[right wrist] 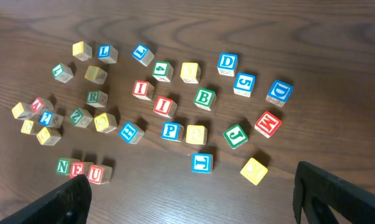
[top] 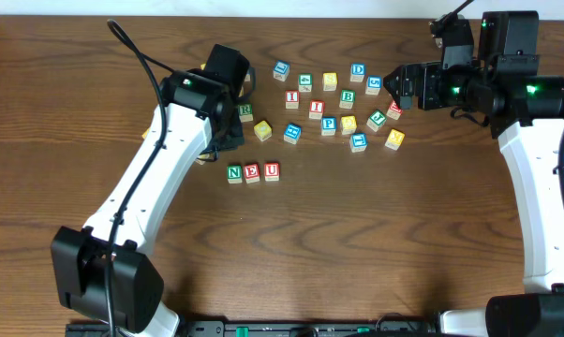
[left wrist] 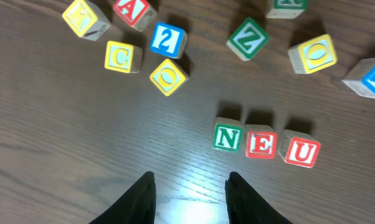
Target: Spell out NEURIPS
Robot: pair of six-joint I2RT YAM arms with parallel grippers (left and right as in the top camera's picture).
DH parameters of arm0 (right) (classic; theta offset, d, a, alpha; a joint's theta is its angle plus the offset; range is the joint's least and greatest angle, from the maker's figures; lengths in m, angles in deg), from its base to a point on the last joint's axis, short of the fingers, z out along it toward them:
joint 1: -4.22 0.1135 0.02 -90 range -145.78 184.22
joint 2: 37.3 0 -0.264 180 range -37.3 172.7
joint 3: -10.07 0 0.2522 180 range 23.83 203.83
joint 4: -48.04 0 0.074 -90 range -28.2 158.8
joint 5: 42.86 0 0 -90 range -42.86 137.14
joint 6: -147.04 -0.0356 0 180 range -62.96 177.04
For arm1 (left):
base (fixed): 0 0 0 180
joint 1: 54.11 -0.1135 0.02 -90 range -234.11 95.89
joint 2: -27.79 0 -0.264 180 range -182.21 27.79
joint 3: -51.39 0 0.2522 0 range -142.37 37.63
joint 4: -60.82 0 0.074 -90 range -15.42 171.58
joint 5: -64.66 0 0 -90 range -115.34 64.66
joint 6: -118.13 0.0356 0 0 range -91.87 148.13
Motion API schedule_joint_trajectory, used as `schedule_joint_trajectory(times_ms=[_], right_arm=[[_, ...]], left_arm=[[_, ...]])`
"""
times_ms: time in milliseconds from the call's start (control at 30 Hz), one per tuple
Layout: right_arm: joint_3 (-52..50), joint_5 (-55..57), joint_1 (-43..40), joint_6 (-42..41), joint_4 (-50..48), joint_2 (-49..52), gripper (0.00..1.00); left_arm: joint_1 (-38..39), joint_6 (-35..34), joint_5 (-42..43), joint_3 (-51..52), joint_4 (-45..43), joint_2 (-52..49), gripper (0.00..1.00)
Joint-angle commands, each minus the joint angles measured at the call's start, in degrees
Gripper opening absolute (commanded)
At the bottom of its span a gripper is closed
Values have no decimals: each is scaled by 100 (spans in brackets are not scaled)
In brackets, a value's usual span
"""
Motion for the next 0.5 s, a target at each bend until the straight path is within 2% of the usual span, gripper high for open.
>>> schedule_joint_trajectory(times_ms=[0,467], right_arm=[[-17,-46,-24,68,4,17,99],[-17,-46,-24,68,4,17,99]], left_arm=[[-127,-92,-96,70,37,-68,36],[-275,-87,-96,496,164,-68,36]])
